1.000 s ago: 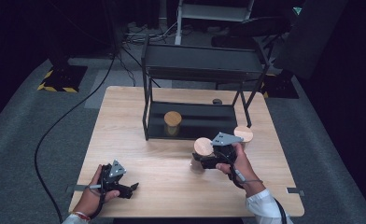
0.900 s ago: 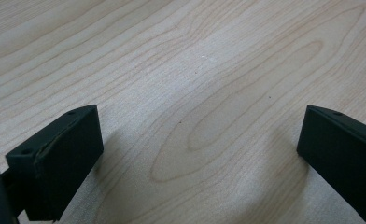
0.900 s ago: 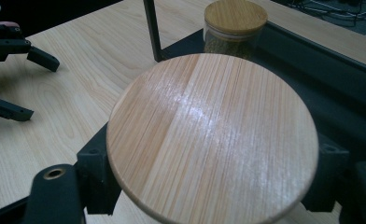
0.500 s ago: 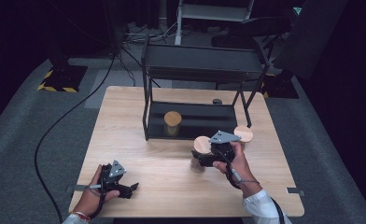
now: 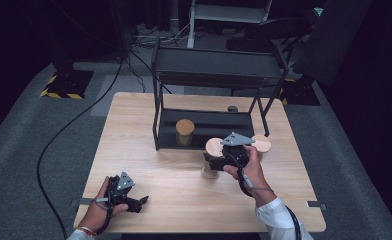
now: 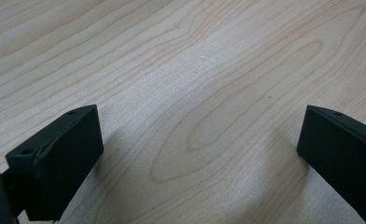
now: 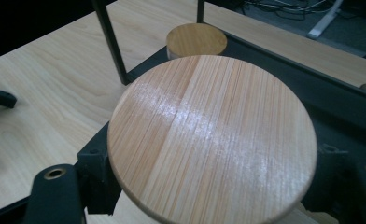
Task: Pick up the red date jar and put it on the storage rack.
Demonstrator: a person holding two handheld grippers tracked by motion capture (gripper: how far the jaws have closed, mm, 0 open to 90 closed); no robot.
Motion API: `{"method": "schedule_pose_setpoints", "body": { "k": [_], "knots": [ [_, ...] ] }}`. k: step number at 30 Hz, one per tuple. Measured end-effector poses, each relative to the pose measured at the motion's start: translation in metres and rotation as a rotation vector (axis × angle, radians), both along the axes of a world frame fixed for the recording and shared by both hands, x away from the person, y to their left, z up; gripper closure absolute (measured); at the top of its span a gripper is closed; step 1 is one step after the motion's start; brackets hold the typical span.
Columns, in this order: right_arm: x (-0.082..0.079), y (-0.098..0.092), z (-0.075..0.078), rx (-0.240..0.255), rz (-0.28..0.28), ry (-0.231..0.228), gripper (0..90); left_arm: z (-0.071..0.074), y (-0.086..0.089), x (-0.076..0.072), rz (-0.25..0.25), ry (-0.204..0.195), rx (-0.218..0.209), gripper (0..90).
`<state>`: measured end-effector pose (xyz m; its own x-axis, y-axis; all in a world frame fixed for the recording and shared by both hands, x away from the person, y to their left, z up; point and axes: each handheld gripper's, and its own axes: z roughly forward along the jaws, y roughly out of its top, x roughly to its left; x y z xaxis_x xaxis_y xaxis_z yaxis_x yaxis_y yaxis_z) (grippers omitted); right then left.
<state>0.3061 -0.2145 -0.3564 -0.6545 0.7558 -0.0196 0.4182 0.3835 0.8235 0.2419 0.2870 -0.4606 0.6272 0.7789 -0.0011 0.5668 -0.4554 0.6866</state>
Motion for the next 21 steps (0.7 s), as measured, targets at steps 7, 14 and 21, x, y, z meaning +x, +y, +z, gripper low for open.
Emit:
{"method": "schedule_pose_setpoints", "body": {
  "k": [7,14,21],
  "knots": [
    [0.006,0.014,0.006,-0.028,-0.048,-0.019,24.9,0.0,0.0,0.0,0.0,0.0,0.0,0.0],
    [0.017,0.026,0.011,-0.042,-0.069,-0.026,24.9,0.0,0.0,0.0,0.0,0.0,0.0,0.0],
    [0.026,0.037,0.012,-0.05,-0.105,-0.04,24.9,0.0,0.0,0.0,0.0,0.0,0.0,0.0]
  ]
}}
